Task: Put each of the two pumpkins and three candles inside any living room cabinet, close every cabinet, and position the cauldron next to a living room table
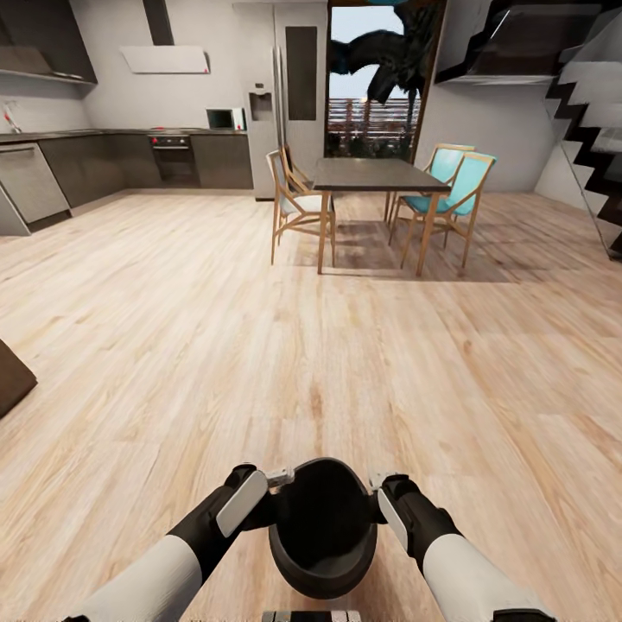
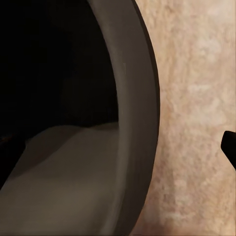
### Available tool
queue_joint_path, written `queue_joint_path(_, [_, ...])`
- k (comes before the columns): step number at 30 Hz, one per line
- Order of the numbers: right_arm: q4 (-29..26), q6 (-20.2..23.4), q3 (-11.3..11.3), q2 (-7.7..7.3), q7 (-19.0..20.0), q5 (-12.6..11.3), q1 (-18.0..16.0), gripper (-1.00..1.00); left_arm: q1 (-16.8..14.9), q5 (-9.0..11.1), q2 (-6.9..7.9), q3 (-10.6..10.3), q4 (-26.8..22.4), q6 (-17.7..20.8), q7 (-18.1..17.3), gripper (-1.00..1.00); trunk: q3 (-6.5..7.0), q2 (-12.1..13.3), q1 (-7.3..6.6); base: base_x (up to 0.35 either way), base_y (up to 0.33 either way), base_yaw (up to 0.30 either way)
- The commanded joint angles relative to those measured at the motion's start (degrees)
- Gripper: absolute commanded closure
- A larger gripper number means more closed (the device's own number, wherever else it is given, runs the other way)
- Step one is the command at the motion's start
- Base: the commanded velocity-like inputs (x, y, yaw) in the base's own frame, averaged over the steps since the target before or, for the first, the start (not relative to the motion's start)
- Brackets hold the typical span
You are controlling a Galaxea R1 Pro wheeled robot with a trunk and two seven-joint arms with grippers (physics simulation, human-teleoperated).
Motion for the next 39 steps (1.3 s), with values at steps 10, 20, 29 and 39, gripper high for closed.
queue_joint_path(10, [-0.09,-0.06,-0.13,0.03,-0.04,0.42,-0.11,-1.00,-0.12,0.52,0.05,-0.31,0.66,0.26,-0.70,-1.00,-2.27,-0.16,0.24,0.000,0.000,0.000])
queue_joint_path(20, [-0.10,-0.13,-0.13,0.03,-0.06,0.42,-0.63,-1.00,-0.39,0.38,0.05,-0.38,0.68,0.03,-0.74,-1.00,-4.04,-0.27,0.45,0.000,0.000,0.000])
queue_joint_path(29, [-1.33,0.07,-0.13,0.00,-0.08,0.42,-0.61,-1.00,-0.74,-1.73,0.14,-0.46,0.70,-2.57,-0.81,-1.00,-4.04,-0.27,0.45,0.000,0.000,0.000])
queue_joint_path(39, [-1.91,0.27,-0.13,-0.06,-0.11,0.42,-0.58,-1.00,-0.73,-2.77,0.28,-0.43,0.77,-3.85,-1.84,-1.00,-4.04,-0.27,0.45,0.000,0.000,0.000])
